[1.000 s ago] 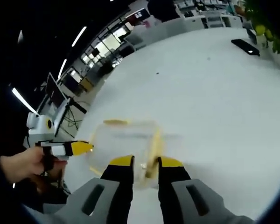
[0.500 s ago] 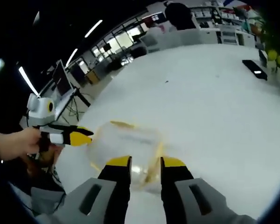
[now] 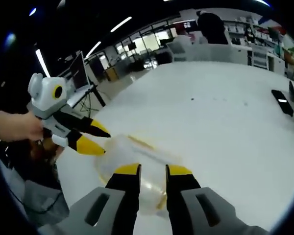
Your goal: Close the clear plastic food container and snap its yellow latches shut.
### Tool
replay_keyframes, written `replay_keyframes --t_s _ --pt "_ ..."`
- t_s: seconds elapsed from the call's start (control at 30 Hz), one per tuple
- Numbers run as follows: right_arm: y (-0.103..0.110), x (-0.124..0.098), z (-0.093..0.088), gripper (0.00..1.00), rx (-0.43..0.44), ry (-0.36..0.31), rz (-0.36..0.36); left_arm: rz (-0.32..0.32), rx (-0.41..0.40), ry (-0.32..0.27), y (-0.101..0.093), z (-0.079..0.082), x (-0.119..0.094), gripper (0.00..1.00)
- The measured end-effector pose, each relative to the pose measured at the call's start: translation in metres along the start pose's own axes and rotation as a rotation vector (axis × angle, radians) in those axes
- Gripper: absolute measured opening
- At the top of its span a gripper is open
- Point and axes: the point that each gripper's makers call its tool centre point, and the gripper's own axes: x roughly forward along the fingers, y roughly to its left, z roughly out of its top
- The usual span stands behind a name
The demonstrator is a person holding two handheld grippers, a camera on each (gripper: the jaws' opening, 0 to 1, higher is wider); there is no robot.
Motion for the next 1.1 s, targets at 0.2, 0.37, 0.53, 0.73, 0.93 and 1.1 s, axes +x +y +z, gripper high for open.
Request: replay_keyframes --t_s 0.2,0.37,0.53,0.73,0.93,1.1 --pt "0.001 0.007 0.001 0.15 -0.017 0.017 0.008 -0.044 0.089 0.023 -0.008 0.0 0.008 0.18" --pt "0.004 0.013 0.002 0.12 -0.056 0.027 0.019 -0.074 0.188 0.042 -0.015 0.001 0.016 0.17" --pt "0.007 0.019 0.002 0.11 -0.11 0.048 0.028 -0.092 0.239 0.049 -0.02 0.003 0.021 0.16" --pt "0.01 0.028 0.003 0.07 -0.144 0.055 0.035 -0.103 0.284 0.056 -0.018 0.005 0.029 0.14" --pt "0.016 0.036 0.007 0.04 -0.166 0.049 0.055 -0.123 0.363 0.064 -0.024 0.001 0.035 0.12" --pt "0.021 0.043 0.007 0.04 -0.189 0.056 0.07 -0.128 0.417 0.06 -0.028 0.001 0.037 0.11"
